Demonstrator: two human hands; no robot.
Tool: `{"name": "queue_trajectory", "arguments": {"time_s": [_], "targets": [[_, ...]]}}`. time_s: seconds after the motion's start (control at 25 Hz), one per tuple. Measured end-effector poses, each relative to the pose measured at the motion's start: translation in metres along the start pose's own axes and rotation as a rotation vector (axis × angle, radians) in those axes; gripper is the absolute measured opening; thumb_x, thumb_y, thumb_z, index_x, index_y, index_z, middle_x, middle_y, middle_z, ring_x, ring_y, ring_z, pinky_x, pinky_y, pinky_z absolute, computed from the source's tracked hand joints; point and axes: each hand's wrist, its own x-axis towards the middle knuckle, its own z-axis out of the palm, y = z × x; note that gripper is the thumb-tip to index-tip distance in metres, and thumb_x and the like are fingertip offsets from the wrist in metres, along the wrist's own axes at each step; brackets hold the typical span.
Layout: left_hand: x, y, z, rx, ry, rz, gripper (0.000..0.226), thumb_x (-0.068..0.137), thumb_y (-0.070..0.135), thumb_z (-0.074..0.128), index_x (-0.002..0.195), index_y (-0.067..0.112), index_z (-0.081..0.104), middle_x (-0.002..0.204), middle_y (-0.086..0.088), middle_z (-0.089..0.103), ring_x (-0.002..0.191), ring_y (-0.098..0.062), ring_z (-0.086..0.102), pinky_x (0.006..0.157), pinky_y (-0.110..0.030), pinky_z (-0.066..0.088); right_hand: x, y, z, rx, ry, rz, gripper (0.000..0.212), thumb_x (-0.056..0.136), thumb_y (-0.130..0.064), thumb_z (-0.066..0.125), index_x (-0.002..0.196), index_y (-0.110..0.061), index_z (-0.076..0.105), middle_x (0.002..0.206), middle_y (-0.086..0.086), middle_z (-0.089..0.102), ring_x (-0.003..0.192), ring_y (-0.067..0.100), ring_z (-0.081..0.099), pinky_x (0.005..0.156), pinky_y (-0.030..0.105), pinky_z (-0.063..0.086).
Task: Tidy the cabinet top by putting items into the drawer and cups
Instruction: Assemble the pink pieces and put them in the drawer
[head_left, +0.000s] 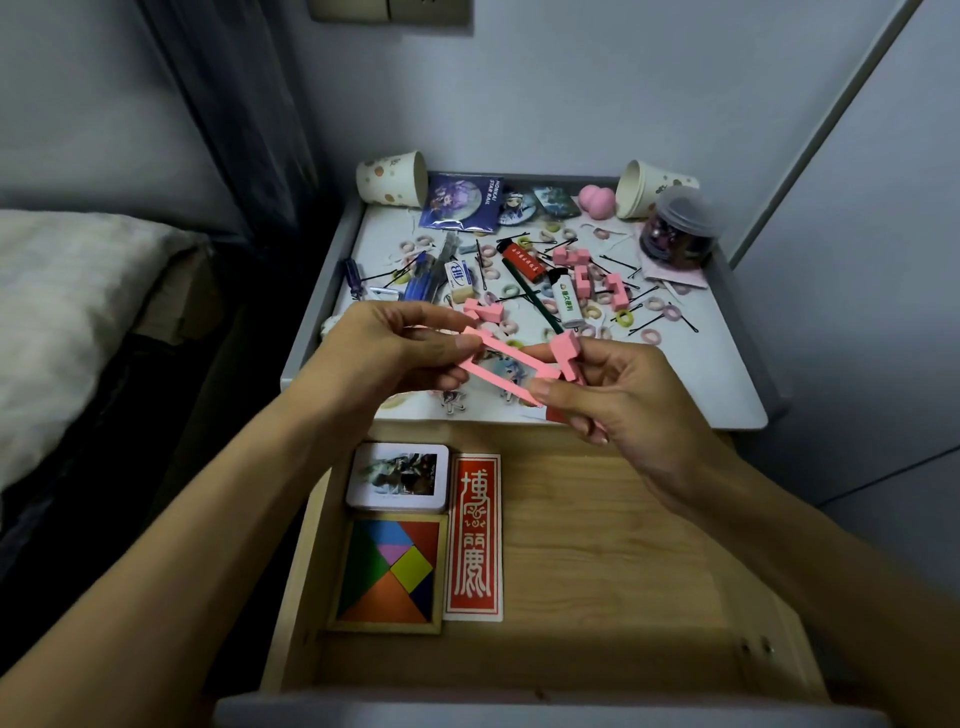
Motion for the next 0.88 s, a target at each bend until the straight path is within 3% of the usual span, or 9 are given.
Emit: {"name": "queue_trajectory", "arguments": {"time_s": [0.36, 0.56, 0.68, 0.88], "targets": [[0.0027, -0.0020, 0.0002, -0.004, 0.014, -0.023, 0.028, 0.064, 0.008, 0.071, 0.091, -0.001, 0.070, 0.088, -0.018, 0.074, 0.064, -0.020, 0.068, 0.057, -0.020, 0.057, 0.0045, 0.0001, -0.0056, -0.029, -0.044, 0.007, 0.028, 0.084, -0.005, 0.071, 0.112, -0.009, 0.071, 0.069, 0.014, 0.055, 0.047, 0.009, 0.039, 0.041, 0.017, 0.032], [0.0013, -0.0008, 0.0017, 0.045, -0.012, -0.039, 0.025, 0.071, 0.009, 0.073, 0.091, -0.005, 0.068, 0.087, -0.017, 0.075, 0.066, -0.023, 0.065, 0.057, -0.021, 0.058, 0.0040, 0.0006, -0.0061, -0.083, -0.080, -0.013, 0.028, 0.085, -0.007, 0.071, 0.112, -0.010, 0.071, 0.057, 0.001, 0.053, 0.046, 0.008, 0.040, 0.042, 0.017, 0.033], [0.0012, -0.0020, 0.0023, 0.070, 0.001, -0.016, 0.024, 0.071, 0.007, 0.073, 0.089, -0.007, 0.067, 0.086, -0.019, 0.074, 0.064, -0.023, 0.065, 0.055, -0.020, 0.057, 0.0047, 0.0003, -0.0066, -0.088, -0.086, -0.006, 0.027, 0.083, -0.007, 0.073, 0.110, -0.012, 0.072, 0.060, 0.003, 0.054, 0.046, 0.008, 0.042, 0.042, 0.017, 0.033], [0.0027, -0.0041, 0.0040, 0.094, 0.000, 0.007, 0.036, 0.068, 0.012, 0.073, 0.096, -0.009, 0.066, 0.086, -0.020, 0.074, 0.065, -0.024, 0.061, 0.055, -0.019, 0.055, 0.0027, -0.0016, -0.0063, -0.132, -0.063, -0.008, 0.025, 0.083, -0.011, 0.074, 0.108, -0.014, 0.072, 0.064, 0.009, 0.056, 0.048, 0.013, 0.044, 0.042, 0.018, 0.034]]}}
